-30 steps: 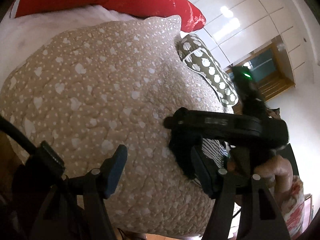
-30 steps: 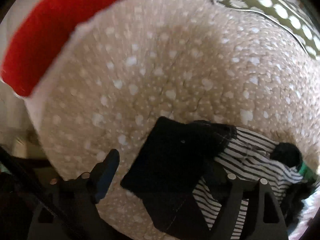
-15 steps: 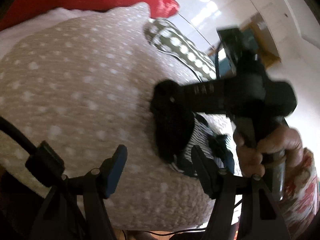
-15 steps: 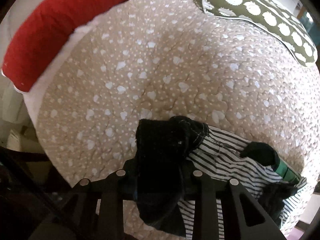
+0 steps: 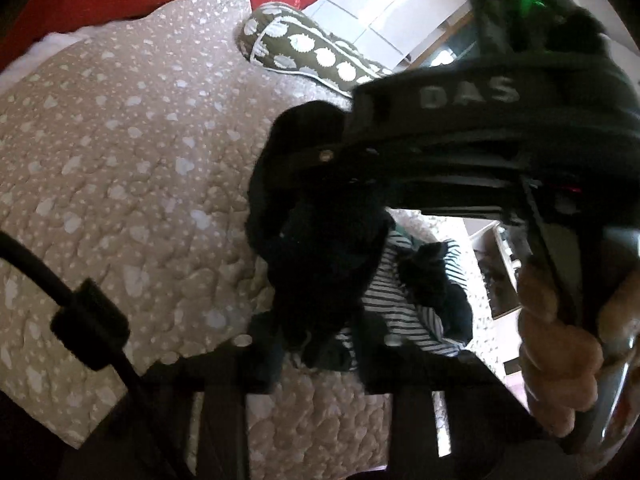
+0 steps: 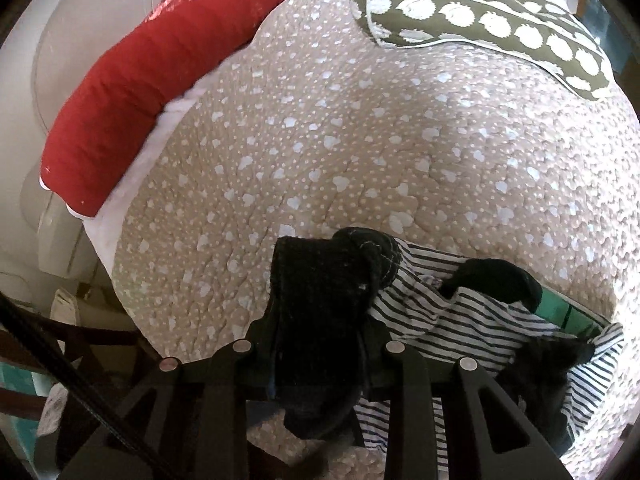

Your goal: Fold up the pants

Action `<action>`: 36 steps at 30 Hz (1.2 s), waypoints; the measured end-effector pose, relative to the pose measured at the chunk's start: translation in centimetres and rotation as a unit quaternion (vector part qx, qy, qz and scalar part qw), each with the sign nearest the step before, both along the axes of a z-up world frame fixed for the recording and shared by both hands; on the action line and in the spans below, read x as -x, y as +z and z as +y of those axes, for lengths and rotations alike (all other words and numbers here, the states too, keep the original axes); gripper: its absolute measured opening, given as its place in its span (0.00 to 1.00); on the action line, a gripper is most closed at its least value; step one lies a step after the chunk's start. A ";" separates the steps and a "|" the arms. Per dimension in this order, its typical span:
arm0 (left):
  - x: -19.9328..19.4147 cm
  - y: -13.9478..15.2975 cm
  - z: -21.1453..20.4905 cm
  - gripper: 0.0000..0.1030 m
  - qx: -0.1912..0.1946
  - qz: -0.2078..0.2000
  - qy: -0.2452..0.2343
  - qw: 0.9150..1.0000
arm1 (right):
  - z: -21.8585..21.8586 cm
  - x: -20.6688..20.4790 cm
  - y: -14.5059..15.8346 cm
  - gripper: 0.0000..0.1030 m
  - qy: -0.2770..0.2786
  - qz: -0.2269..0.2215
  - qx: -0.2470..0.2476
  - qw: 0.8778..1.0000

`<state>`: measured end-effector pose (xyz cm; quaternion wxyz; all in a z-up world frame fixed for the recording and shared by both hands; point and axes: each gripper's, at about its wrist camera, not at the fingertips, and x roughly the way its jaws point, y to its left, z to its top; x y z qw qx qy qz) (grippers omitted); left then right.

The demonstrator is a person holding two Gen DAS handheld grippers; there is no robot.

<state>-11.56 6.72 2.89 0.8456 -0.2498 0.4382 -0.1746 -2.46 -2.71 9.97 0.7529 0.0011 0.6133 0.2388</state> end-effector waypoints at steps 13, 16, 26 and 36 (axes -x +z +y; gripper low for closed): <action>0.0 2.9 -4.6 0.24 -0.035 -0.023 -0.034 0.999 | -6.4 1.1 1.8 0.29 -0.039 -0.021 -0.063 0.997; -0.3 3.3 -6.4 0.24 -0.043 -0.026 -0.049 0.998 | -8.7 1.1 2.1 0.29 -0.055 -0.026 -0.075 0.995; -1.0 3.5 -12.7 0.24 -0.067 -0.021 -0.104 0.992 | -16.8 1.8 1.4 0.29 -0.114 -0.028 -0.103 0.988; -0.8 3.4 -17.1 0.24 -0.089 -0.019 -0.136 0.986 | -22.3 2.3 0.0 0.29 -0.161 -0.022 -0.133 0.978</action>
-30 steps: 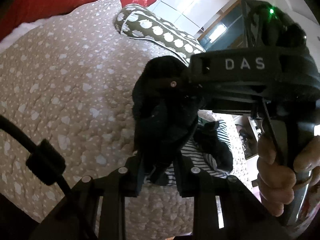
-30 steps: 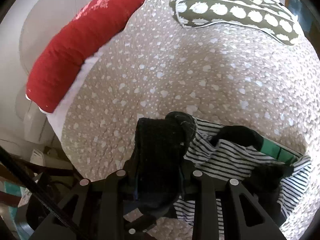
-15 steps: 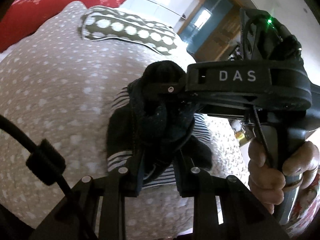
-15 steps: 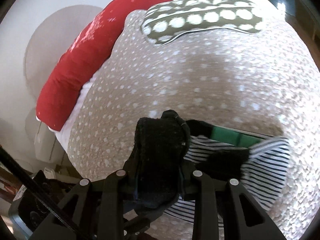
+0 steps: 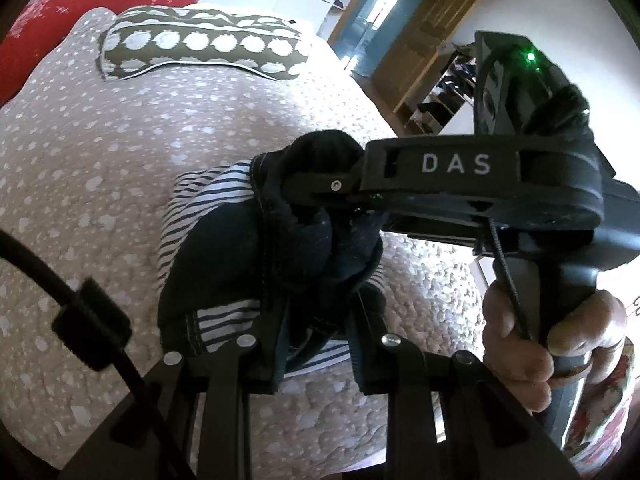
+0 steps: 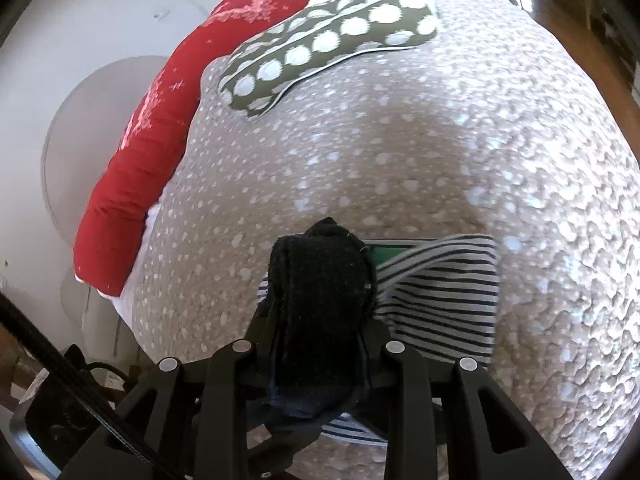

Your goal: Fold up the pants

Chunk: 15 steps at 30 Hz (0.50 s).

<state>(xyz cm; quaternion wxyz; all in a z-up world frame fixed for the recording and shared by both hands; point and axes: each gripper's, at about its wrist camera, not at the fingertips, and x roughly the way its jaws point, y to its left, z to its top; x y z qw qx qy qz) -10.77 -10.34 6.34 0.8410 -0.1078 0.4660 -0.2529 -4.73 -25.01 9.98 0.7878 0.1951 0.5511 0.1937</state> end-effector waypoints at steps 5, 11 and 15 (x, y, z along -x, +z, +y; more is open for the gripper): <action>-0.2 -0.3 -1.7 0.24 -0.008 0.002 -0.012 1.000 | -2.2 0.1 -1.3 0.29 -0.022 0.008 -0.013 1.000; -0.4 -0.4 -3.2 0.24 -0.006 0.005 -0.025 1.000 | -4.3 0.3 -1.8 0.30 -0.042 0.008 -0.028 0.999; -0.2 -0.6 -3.5 0.35 0.006 0.015 -0.041 0.999 | -6.1 0.3 -2.7 0.35 -0.065 0.010 -0.029 0.997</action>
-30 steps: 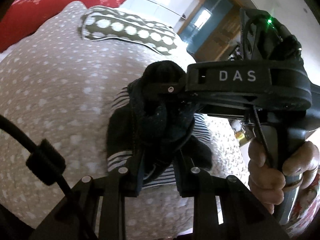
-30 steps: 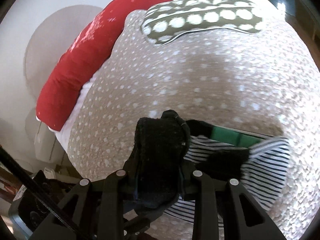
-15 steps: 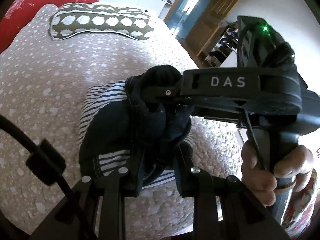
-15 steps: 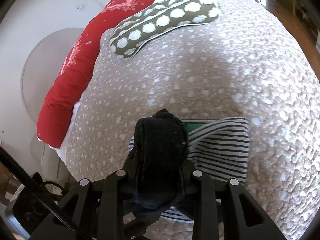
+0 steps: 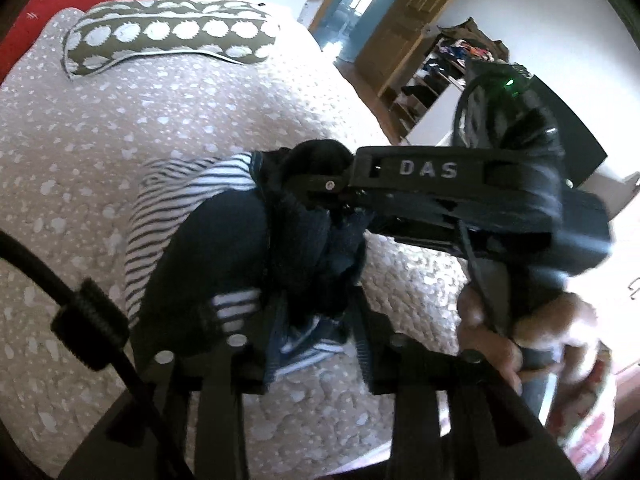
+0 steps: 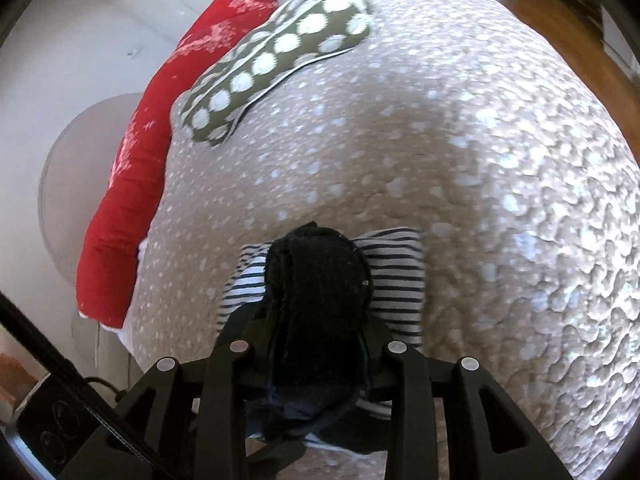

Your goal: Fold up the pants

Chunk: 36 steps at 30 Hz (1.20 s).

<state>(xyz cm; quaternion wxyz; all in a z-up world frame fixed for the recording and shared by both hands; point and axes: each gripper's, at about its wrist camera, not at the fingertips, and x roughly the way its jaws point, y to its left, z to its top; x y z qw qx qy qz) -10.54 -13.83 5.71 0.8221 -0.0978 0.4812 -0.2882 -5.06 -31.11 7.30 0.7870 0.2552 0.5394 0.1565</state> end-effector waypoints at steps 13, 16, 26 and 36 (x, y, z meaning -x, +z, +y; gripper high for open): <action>0.3 0.9 5.6 0.50 0.042 0.024 0.045 0.998 | -6.3 3.8 4.1 0.45 -0.110 -0.106 -0.036 0.988; 0.3 -0.2 5.7 0.50 0.034 0.037 0.051 0.997 | -4.1 4.2 4.7 0.45 -0.072 -0.123 -0.084 0.986; 0.7 -0.8 5.7 0.51 0.008 0.033 0.055 0.998 | -1.6 4.6 -0.3 0.45 -0.066 -0.088 -0.064 0.992; 1.2 -1.0 6.3 0.51 -0.002 0.033 0.067 0.997 | -5.6 6.9 -3.0 0.47 -0.142 -0.063 -0.058 0.986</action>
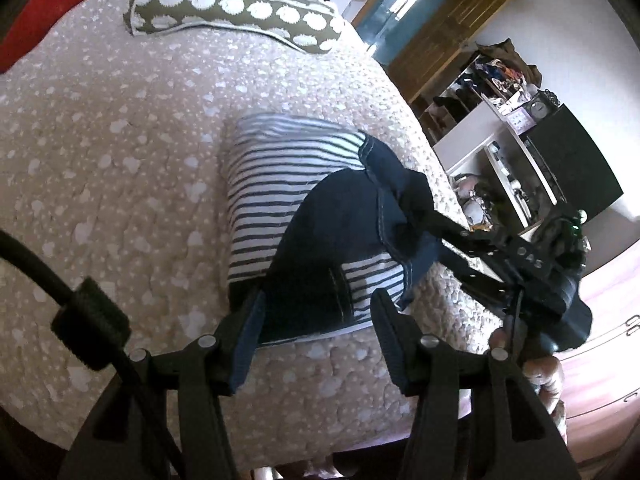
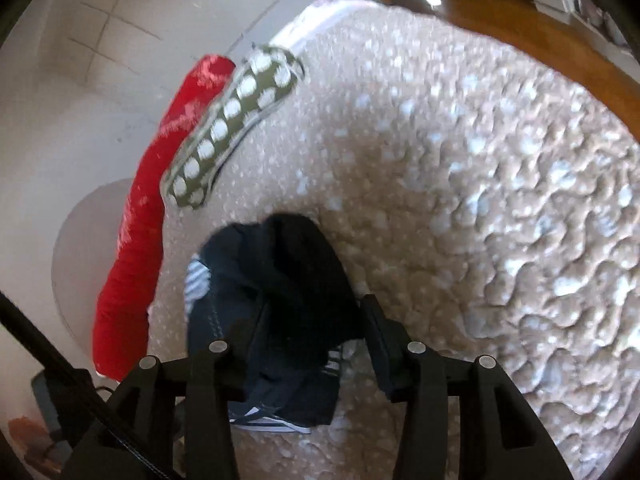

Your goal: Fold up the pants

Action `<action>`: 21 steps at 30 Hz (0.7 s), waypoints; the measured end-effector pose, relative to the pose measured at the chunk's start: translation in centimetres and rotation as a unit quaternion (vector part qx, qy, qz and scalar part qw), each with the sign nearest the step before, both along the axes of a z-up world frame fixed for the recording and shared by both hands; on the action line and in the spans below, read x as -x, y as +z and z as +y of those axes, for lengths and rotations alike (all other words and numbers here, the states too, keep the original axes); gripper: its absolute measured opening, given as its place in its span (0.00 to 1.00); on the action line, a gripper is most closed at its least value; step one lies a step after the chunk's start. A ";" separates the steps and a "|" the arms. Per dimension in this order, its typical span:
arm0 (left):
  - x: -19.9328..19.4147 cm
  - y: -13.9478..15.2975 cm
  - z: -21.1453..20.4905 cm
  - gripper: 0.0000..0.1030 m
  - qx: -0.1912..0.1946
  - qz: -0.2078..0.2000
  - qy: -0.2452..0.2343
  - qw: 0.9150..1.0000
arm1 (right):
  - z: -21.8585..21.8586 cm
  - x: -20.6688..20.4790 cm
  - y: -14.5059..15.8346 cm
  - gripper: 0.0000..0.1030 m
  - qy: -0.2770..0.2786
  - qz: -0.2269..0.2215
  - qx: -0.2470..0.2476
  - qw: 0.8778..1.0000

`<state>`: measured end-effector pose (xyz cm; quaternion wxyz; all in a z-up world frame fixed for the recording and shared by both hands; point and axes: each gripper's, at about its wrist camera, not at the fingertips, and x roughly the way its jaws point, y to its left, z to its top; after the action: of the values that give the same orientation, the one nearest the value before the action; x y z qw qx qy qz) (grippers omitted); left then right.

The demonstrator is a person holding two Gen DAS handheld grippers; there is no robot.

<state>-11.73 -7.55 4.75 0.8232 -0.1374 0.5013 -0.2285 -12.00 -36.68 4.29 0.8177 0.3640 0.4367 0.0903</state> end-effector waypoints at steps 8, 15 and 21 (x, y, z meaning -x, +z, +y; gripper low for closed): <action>1.9 2.7 -0.2 0.52 -0.093 -0.088 0.033 0.991 | 0.5 4.0 2.2 0.52 -0.033 -0.037 0.077 0.996; 3.3 3.5 0.0 0.52 -0.149 -0.136 0.040 0.979 | 1.0 6.8 0.5 0.55 -0.073 -0.017 0.094 0.993; 3.8 3.5 0.5 0.52 -0.131 -0.129 0.033 0.982 | 1.8 6.9 0.5 0.58 -0.070 -0.007 0.108 0.992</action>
<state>-15.50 -7.01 8.24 0.8990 -0.0145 0.4115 -0.1494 -18.91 -34.88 4.80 0.8594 0.3027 0.4118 -0.0122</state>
